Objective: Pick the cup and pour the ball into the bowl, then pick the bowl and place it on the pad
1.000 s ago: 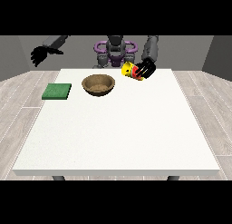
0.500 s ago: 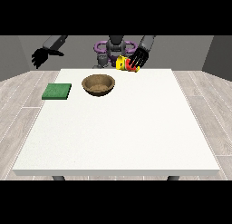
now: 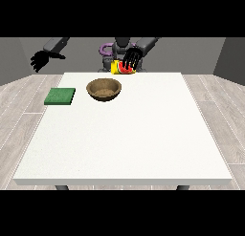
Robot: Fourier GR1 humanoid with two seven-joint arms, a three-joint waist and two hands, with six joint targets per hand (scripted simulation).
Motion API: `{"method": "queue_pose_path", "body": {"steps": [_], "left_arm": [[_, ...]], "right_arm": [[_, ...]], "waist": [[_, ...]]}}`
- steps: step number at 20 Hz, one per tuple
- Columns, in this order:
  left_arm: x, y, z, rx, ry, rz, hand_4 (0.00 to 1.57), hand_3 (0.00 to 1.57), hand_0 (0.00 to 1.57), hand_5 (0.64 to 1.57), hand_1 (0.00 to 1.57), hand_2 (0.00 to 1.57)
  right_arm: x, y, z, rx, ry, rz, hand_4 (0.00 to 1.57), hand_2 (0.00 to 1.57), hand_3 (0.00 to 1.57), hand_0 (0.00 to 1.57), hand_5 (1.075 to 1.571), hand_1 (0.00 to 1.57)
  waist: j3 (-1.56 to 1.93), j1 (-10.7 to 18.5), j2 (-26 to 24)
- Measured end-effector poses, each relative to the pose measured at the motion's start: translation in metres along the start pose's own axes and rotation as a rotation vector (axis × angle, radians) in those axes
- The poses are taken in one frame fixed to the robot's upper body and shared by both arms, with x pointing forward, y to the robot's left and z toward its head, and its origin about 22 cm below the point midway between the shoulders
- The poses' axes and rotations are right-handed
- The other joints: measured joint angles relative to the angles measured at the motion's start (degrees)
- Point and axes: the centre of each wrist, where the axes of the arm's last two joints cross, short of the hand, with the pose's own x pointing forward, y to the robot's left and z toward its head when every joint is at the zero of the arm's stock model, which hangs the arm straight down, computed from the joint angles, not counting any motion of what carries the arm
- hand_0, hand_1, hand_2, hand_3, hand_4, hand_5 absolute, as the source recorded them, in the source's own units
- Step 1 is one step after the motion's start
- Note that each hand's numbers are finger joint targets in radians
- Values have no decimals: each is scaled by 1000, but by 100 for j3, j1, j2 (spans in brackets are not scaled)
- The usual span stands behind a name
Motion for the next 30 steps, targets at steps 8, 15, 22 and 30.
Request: {"method": "queue_pose_path", "body": {"steps": [8,15,22,30], "left_arm": [[38,6,-3,9,-102,-196,902,1571,303,1570,303,1571],[58,0,10,2,-213,-368,1085,1571,48,1495,48,1571],[75,8,0,-58,-316,-571,1199,1571,702,1416,702,1571],[94,34,-21,-71,-434,-798,1206,1571,1543,1462,1543,1571]], "right_arm": [[16,29,-39,26,-2,33,0,0,223,0,1533,0],[26,42,-57,50,-44,6,0,0,276,0,1523,0],[33,49,-68,75,-60,-14,0,0,181,0,1519,0],[12,44,-51,54,-10,-15,0,0,198,0,1518,0]], "waist": [[-4,-36,131],[-3,-143,427],[-2,-283,529],[-2,-122,240]]}}
